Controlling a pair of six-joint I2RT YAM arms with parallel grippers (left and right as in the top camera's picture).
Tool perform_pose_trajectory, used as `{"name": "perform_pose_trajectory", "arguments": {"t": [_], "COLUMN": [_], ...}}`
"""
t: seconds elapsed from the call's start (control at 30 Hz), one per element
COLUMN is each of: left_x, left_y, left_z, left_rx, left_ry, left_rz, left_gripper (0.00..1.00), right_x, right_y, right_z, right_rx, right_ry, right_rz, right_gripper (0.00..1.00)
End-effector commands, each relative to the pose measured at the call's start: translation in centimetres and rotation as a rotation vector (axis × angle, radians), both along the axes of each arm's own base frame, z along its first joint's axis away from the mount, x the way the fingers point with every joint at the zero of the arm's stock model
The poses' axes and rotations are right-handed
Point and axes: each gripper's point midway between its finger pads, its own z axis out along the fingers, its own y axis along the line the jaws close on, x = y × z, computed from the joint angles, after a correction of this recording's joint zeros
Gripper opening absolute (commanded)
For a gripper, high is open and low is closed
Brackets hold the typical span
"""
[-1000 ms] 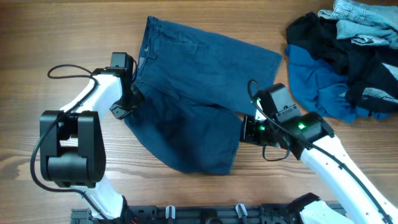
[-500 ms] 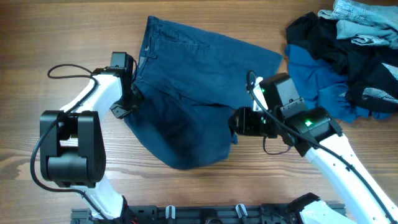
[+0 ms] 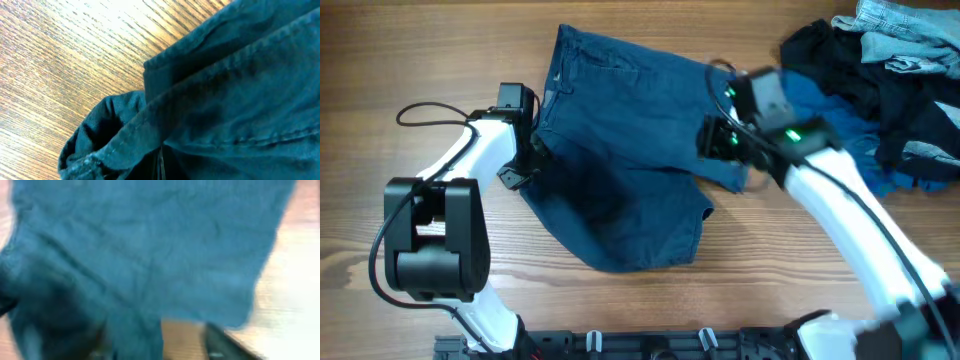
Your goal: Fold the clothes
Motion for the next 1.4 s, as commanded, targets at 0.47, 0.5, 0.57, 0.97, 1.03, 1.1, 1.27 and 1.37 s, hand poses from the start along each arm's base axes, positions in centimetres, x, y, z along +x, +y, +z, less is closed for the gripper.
{"name": "perform_pose_trajectory", "arguments": {"t": [0.47, 0.5, 0.57, 0.97, 1.03, 1.1, 1.27, 1.37], "left_x": [11.3, 12.3, 14.3, 20.7, 21.2, 21.8, 22.2, 22.0], "left_y": [-3.4, -4.0, -5.8, -16.2, -16.7, -16.3, -13.0, -9.9], "left_z": [13.7, 14.6, 15.5, 6.4, 5.0, 3.7, 0.8, -0.6], "left_rx": [-0.021, -0.019, -0.015, -0.136, -0.131, -0.099, 0.058, 0.16], "left_ry": [-0.452, -0.499, -0.595, -0.761, -0.769, -0.775, -0.712, -0.647], "left_rz": [-0.316, -0.348, -0.431, -0.698, -0.704, -0.69, -0.607, -0.528], "left_gripper": [0.32, 0.45, 0.62, 0.93, 0.93, 0.92, 0.9, 0.88], "right_x": [7.1, 7.2, 7.1, 1.9, 1.4, 1.2, 0.7, 0.7], "right_y": [1.8, 1.5, 0.5, -1.7, -1.8, -1.8, -1.9, -1.9], "right_z": [-2.9, -1.8, 0.6, 3.1, 2.8, 2.7, 2.4, 2.4], "right_rx": [0.221, 0.247, 0.292, 0.274, 0.271, 0.27, 0.266, 0.267], "right_ry": [-0.085, -0.101, -0.135, -0.047, -0.026, -0.013, 0.011, 0.012], "right_rz": [0.046, 0.045, 0.039, 0.067, 0.064, 0.063, 0.059, 0.058], "right_gripper": [0.04, 0.04, 0.05, 0.09, 0.09, 0.09, 0.09, 0.09]}}
